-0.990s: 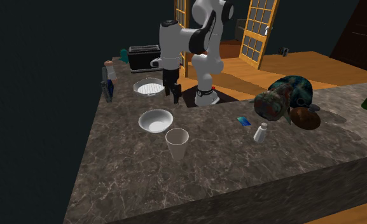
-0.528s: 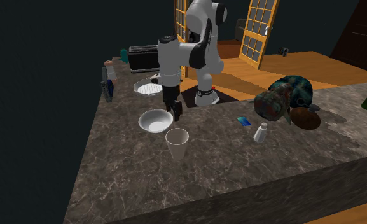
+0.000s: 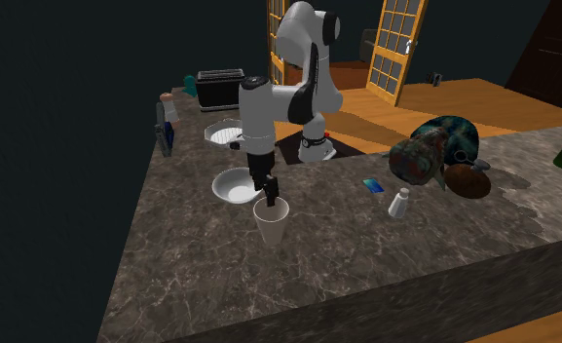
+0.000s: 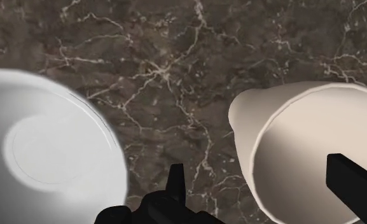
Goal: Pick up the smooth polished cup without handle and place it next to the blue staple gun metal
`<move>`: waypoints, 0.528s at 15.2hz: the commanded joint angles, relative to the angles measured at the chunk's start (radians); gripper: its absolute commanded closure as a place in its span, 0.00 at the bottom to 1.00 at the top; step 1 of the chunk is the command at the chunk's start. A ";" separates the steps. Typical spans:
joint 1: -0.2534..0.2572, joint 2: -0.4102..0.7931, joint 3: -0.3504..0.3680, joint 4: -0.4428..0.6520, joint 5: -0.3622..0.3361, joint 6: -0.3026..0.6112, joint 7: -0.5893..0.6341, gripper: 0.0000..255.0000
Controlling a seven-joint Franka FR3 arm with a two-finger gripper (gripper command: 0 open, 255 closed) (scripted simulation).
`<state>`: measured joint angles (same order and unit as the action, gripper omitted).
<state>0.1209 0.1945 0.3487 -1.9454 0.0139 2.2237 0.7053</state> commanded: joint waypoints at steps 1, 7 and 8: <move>0.003 0.014 0.000 -0.011 -0.005 0.024 0.005 0.00; 0.007 0.034 -0.002 -0.021 -0.014 0.054 0.011 0.00; 0.007 0.034 -0.002 -0.021 -0.014 0.054 0.011 0.00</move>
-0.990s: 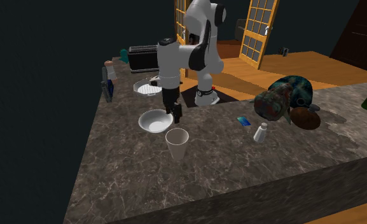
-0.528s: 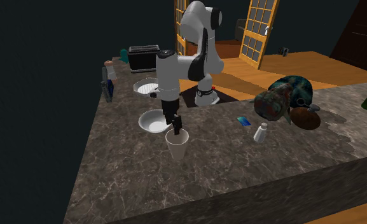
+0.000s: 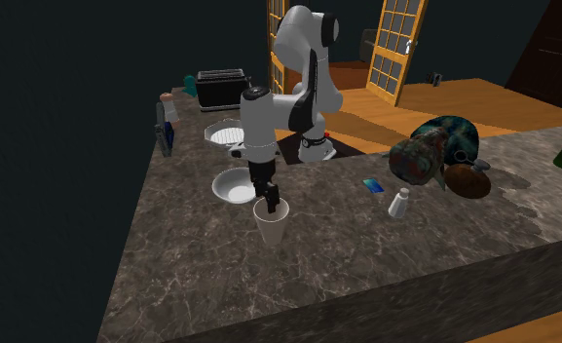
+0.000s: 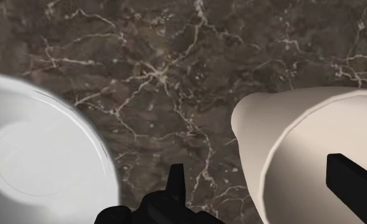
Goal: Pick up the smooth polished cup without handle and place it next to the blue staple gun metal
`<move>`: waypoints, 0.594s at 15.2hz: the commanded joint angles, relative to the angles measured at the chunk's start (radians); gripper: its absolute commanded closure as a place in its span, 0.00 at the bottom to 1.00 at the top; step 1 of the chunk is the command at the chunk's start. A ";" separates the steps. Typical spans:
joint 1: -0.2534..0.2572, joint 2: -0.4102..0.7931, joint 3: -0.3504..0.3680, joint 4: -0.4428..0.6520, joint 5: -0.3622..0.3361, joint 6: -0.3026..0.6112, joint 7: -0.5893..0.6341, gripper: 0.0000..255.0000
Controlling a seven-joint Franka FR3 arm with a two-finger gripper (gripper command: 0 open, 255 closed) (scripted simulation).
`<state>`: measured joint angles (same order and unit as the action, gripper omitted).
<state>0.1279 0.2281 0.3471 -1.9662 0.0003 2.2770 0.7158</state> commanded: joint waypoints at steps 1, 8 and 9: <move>0.000 0.000 0.000 0.000 0.000 0.001 0.000 0.00; 0.000 0.000 0.000 0.000 0.000 0.000 0.000 1.00; 0.000 0.000 0.000 0.000 0.000 0.001 0.000 1.00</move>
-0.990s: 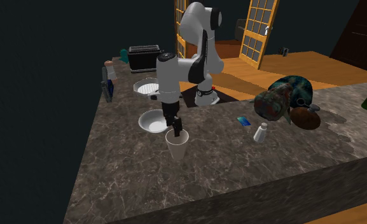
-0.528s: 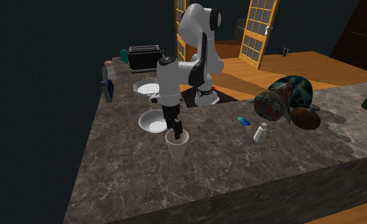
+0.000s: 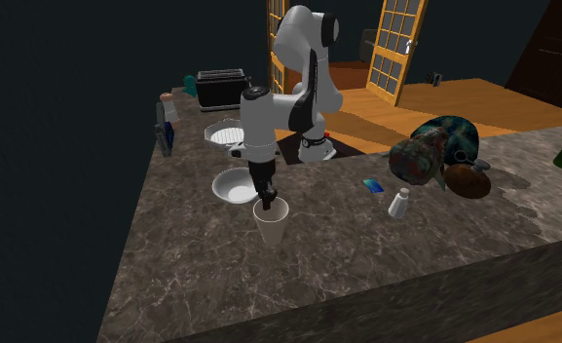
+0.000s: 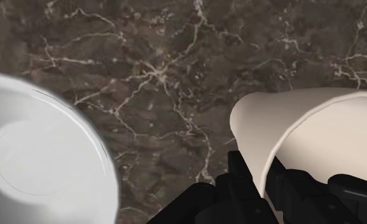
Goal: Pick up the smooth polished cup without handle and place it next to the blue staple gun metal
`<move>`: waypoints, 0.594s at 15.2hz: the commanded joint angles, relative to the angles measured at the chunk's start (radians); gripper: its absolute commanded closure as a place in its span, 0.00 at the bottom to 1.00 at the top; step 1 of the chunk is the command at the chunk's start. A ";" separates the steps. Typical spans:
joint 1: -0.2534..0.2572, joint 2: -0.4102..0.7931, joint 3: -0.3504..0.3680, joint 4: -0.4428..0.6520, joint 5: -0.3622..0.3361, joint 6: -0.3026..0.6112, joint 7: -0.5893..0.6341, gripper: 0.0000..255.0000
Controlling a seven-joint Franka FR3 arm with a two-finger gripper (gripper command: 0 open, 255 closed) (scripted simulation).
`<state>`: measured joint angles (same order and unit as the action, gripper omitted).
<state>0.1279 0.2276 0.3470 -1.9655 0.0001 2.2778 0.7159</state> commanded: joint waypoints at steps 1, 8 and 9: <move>0.000 0.001 0.000 -0.001 0.000 0.000 0.000 1.00; -0.003 -0.024 0.003 0.024 0.010 -0.048 -0.004 1.00; -0.004 -0.030 0.003 0.030 0.012 -0.061 -0.005 1.00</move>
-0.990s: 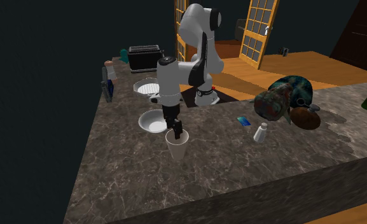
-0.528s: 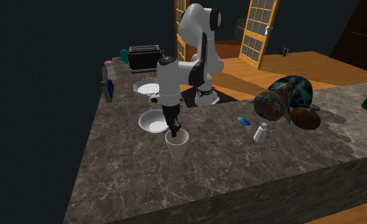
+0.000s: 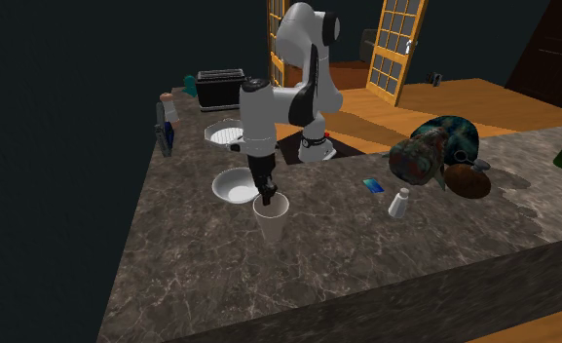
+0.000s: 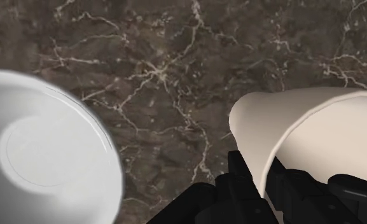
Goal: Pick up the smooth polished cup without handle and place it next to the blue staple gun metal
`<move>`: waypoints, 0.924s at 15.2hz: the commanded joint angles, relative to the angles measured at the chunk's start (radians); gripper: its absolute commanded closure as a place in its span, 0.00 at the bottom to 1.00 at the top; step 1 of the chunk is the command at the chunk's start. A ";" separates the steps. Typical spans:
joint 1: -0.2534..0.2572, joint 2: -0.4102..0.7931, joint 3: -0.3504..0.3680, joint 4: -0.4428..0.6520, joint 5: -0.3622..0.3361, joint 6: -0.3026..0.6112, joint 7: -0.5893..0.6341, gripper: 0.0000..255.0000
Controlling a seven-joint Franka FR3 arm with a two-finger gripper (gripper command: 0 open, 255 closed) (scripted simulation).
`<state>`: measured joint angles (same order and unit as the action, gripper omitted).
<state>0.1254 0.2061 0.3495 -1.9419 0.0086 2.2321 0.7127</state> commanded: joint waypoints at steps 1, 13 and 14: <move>-0.002 -0.014 0.001 0.014 0.005 -0.027 -0.002 1.00; -0.007 -0.066 0.005 0.115 0.023 -0.177 -0.006 1.00; -0.007 -0.069 0.005 0.124 0.024 -0.190 -0.006 1.00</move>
<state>0.1184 0.1443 0.3535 -1.8246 0.0306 2.0561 0.7063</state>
